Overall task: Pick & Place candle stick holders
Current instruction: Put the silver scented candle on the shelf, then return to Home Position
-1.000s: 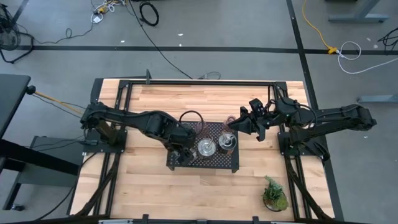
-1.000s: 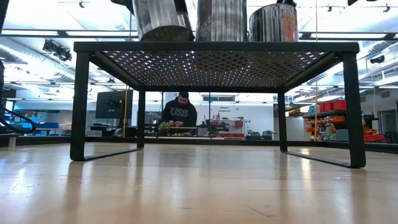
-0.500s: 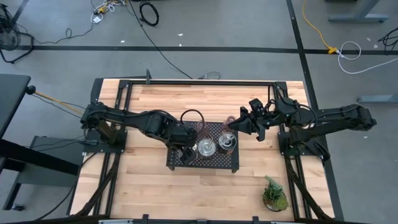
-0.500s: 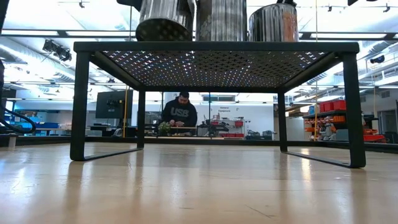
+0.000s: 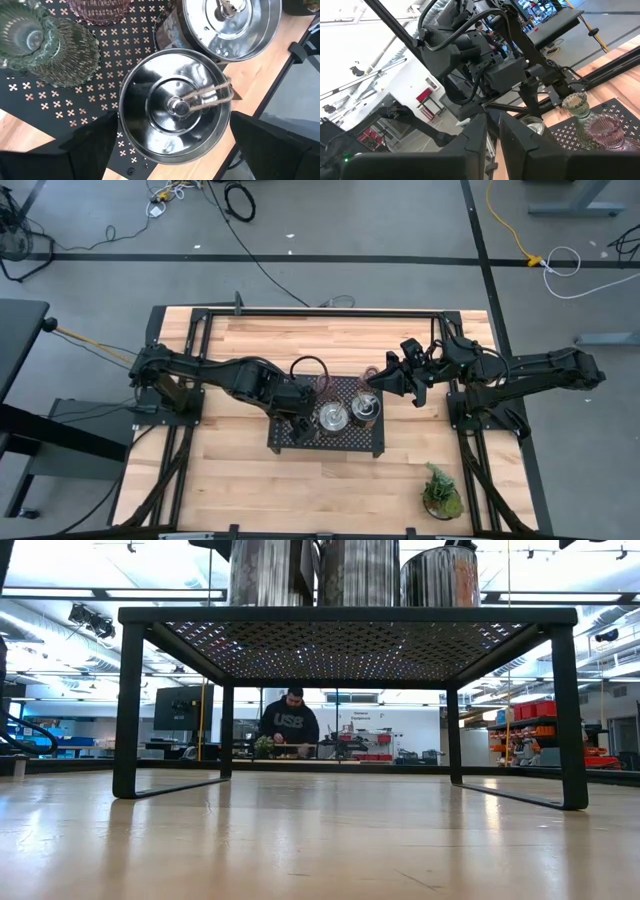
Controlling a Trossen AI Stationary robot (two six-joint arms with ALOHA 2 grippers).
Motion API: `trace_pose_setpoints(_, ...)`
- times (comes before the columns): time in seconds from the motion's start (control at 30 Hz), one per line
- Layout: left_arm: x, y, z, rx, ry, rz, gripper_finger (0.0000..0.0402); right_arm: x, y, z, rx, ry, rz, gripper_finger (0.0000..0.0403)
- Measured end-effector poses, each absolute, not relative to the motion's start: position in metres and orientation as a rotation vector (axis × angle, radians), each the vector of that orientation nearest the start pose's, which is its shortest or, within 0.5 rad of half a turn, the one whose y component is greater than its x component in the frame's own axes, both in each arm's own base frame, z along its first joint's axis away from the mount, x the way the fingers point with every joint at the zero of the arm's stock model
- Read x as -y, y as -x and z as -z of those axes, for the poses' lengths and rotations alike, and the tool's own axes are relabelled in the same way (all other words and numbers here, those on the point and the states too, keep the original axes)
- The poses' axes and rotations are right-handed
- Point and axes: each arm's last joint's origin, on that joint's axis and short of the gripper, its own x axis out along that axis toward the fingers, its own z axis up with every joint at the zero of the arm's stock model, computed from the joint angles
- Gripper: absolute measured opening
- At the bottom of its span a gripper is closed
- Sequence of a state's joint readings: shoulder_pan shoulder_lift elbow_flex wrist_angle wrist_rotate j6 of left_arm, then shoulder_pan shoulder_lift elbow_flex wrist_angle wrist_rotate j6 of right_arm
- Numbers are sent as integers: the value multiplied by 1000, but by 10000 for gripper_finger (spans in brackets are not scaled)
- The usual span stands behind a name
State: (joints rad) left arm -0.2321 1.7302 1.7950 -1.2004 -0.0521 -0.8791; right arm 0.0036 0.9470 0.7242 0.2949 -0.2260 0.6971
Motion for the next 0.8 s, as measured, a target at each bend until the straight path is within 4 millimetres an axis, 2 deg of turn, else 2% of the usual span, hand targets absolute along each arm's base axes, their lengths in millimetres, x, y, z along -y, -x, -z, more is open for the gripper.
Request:
trace_pose_setpoints(0.27,76,-330,-356,-1109,622,-339,385,-7,-214,-329,-11,-686,-245,52)
trace_pose_setpoints(0.47,66,-322,-368,-1110,630,-284,385,-7,-212,-331,5,-683,-248,52)
trace_pose_setpoints(0.63,52,-311,-401,-994,542,-219,385,0,-201,-342,71,-668,-259,52)
trace_pose_setpoints(0.8,40,-291,-445,-851,441,-167,385,3,-172,-363,185,-624,-349,52)
